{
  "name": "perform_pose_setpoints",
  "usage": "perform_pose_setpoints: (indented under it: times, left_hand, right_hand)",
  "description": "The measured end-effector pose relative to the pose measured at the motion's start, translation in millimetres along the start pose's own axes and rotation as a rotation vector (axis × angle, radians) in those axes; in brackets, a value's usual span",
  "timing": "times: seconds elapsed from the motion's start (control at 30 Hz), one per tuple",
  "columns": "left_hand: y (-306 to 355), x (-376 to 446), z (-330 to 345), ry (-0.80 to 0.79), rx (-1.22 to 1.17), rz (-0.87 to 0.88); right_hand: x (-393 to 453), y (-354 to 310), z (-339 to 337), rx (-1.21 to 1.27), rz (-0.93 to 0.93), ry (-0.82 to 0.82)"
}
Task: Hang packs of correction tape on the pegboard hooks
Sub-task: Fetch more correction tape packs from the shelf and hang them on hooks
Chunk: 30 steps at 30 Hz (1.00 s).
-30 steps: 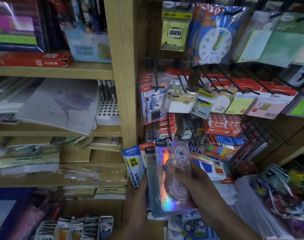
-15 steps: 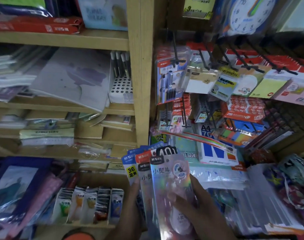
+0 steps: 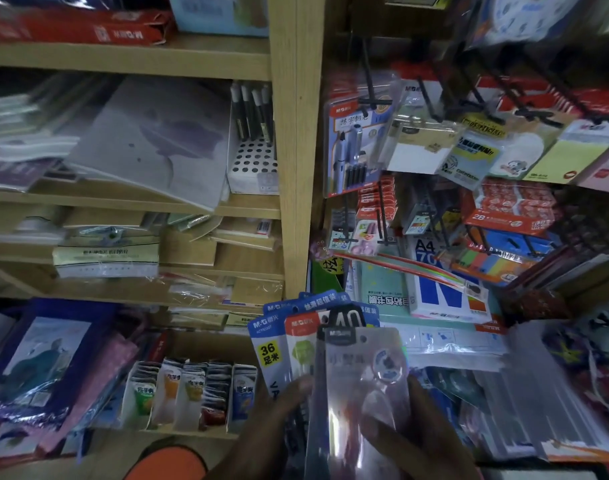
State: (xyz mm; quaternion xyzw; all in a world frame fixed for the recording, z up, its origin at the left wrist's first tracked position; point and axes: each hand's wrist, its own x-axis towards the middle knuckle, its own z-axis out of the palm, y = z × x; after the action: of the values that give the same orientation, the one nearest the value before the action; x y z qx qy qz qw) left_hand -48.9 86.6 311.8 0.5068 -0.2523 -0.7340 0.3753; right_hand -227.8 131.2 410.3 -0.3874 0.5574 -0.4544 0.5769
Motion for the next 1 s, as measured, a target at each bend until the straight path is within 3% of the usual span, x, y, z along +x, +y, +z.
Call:
perform_pose_setpoints:
  times: [0.23, 0.4, 0.6, 0.73, 0.83, 1.0]
  left_hand:
    - [49.0, 17.0, 36.2, -0.132, -0.147, 0.026]
    - [75.1, 32.0, 57.6, -0.167, -0.143, 0.111]
    - [103.7, 35.8, 88.6, -0.156, -0.203, 0.177]
    - [119.1, 35.1, 101.6, -0.189, -0.201, 0.216]
    - [126.2, 30.0, 109.6, -0.224, -0.207, 0.242]
    - [129.9, 10.1, 115.6, -0.221, -0.163, 0.251]
  right_hand:
    - [39.8, -21.3, -12.0, 0.460, 0.083, 0.235]
    - [50.5, -56.8, -17.0, 0.430, 0.044, 0.194]
    - [64.0, -83.3, -34.6, 0.620, -0.012, 0.284]
    - [64.5, -100.2, -42.4, 0.722, -0.041, 0.215]
    - [65.9, -105.9, -50.5, 0.649, -0.045, 0.173]
    - [62.8, -125.0, -70.0, 0.556, -0.150, 0.277]
